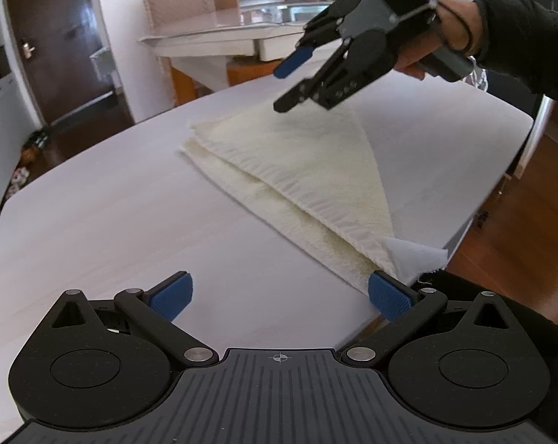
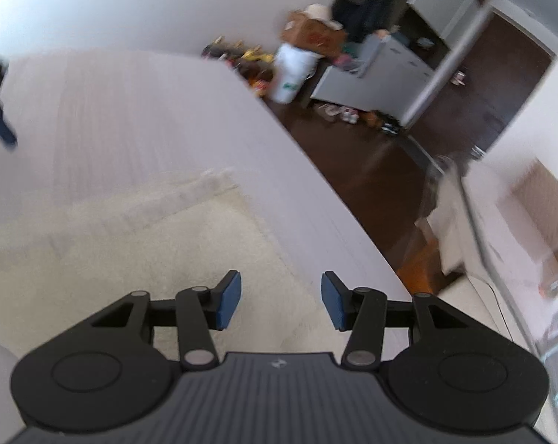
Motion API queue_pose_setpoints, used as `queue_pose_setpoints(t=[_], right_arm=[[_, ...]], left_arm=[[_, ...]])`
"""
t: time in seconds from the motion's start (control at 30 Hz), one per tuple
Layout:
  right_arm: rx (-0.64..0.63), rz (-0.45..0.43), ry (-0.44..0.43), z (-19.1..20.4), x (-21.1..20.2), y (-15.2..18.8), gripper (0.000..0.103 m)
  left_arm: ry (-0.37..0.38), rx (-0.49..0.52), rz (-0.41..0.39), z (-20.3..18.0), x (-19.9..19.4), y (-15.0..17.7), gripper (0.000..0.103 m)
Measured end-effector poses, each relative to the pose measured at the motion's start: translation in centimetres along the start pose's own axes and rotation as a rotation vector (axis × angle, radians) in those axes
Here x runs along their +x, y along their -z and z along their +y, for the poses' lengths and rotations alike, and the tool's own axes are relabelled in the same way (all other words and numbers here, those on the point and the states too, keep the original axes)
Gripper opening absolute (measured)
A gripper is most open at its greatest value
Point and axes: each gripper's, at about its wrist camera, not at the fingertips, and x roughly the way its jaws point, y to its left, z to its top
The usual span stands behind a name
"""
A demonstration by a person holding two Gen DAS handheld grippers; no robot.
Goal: Fold towel
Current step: 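Fold the held corner across onto the opposite corner and release, then move the right gripper to the corner of the folded triangle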
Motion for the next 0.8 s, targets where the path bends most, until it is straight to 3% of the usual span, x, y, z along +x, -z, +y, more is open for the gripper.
queue_pose_setpoints(t=[0.13,0.23,0.4,0.57,0.67,0.8], right_arm=[[0.139,-0.011,-0.015,0.8,-4.5,1.6,0.057],[0.294,-0.006,-0.039,1.8,-7.5,2.8,0.072],[0.440,0.002,-0.042,3.8,-11.6,4.6,0.073],[0.430,-0.046,-0.040,7.8,-13.9,5.0,0.073],[0.365,-0.087,-0.113,11.5,-14.3,4.7,0.073],[0.294,-0.094,-0.154,14.1,-13.5,4.4,0.073]], left_arm=[[0.027,0.020,-0.017,-0.7,-0.3,-0.8,0.103],[0.049,-0.003,-0.003,0.7,-0.3,-1.8,0.103],[0.067,0.002,0.002,3.8,0.2,-4.0,0.103],[0.094,0.047,-0.020,5.8,0.7,-6.7,0.103],[0.127,0.091,-0.032,6.3,1.4,-7.9,0.103],[0.255,0.164,-0.012,7.0,3.2,-8.7,0.103]])
